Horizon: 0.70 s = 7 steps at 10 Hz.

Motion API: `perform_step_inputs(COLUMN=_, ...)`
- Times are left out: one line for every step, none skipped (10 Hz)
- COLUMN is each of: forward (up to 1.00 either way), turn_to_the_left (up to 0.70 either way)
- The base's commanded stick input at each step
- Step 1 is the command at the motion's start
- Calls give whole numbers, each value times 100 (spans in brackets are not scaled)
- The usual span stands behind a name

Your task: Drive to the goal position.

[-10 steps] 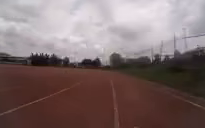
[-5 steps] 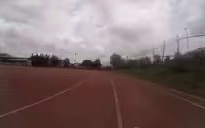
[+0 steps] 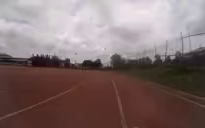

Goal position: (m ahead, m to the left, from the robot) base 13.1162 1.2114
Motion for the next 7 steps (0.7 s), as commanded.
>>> perform_step_inputs(forward=70, turn_to_the_left=0)
perform_step_inputs(forward=70, turn_to_the_left=0)
perform_step_inputs(forward=70, turn_to_the_left=0)
perform_step_inputs(forward=70, turn_to_the_left=0)
perform_step_inputs(forward=70, turn_to_the_left=0)
perform_step_inputs(forward=70, turn_to_the_left=0)
perform_step_inputs(forward=70, turn_to_the_left=0)
